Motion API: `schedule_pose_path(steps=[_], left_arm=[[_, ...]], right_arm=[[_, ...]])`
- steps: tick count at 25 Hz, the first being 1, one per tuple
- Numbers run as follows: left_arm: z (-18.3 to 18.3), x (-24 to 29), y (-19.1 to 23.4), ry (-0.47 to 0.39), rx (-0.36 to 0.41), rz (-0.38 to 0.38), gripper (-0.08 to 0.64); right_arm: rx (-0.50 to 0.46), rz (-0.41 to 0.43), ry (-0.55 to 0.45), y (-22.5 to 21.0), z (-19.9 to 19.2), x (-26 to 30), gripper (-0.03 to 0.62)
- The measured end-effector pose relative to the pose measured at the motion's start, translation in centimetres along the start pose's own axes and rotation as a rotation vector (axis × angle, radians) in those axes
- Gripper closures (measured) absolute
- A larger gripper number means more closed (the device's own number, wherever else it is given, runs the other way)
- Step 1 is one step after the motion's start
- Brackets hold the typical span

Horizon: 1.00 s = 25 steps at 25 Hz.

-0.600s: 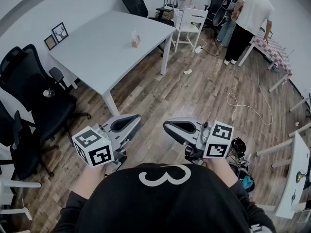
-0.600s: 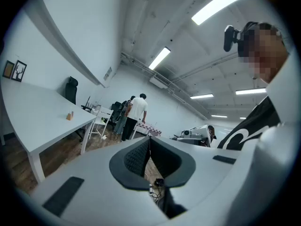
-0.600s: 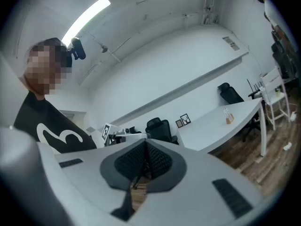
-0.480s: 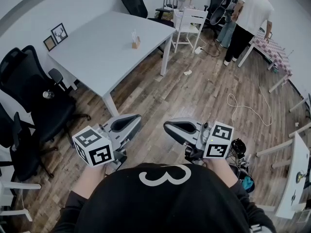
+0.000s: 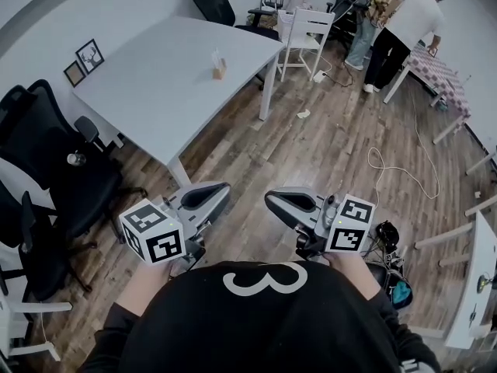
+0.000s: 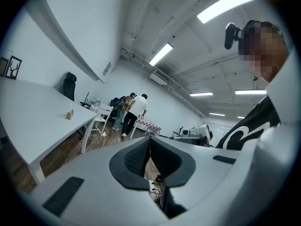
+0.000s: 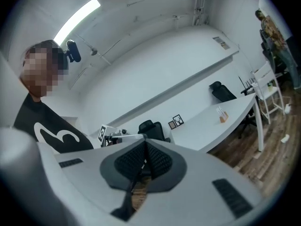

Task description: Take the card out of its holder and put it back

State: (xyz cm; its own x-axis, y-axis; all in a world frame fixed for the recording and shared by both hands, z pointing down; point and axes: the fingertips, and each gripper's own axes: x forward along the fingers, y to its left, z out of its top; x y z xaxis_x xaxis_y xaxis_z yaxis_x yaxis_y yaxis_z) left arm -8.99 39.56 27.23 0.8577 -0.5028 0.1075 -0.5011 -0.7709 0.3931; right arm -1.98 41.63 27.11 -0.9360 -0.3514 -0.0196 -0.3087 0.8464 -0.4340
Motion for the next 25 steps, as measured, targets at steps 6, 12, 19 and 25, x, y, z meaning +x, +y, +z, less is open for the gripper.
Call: schedule_pose_path(steps=[6, 12, 19, 25], left_arm=[[0.2, -0.5, 3.4, 0.018, -0.012, 0.008, 0.546], [0.3, -0.8, 5.6, 0.011, -0.035, 0.010, 0.546], [-0.7, 0.9, 7.6, 0.021, -0.076, 0.024, 0.546], [-0.2, 3.7, 10.6, 0.014, -0.091, 0.069, 0.546]], right_arm=[[0.029, -0.009, -0.022, -1.9, -0.1, 2.6, 0.586], [0.039, -0.033, -0.015, -2.8, -0.6, 3.8, 0.586], [0.071, -0.044, -0.006, -5.3, -0.9, 3.5, 0.586], [0.102, -0.017, 0.000, -10.0, 0.0, 3.8, 0.586]])
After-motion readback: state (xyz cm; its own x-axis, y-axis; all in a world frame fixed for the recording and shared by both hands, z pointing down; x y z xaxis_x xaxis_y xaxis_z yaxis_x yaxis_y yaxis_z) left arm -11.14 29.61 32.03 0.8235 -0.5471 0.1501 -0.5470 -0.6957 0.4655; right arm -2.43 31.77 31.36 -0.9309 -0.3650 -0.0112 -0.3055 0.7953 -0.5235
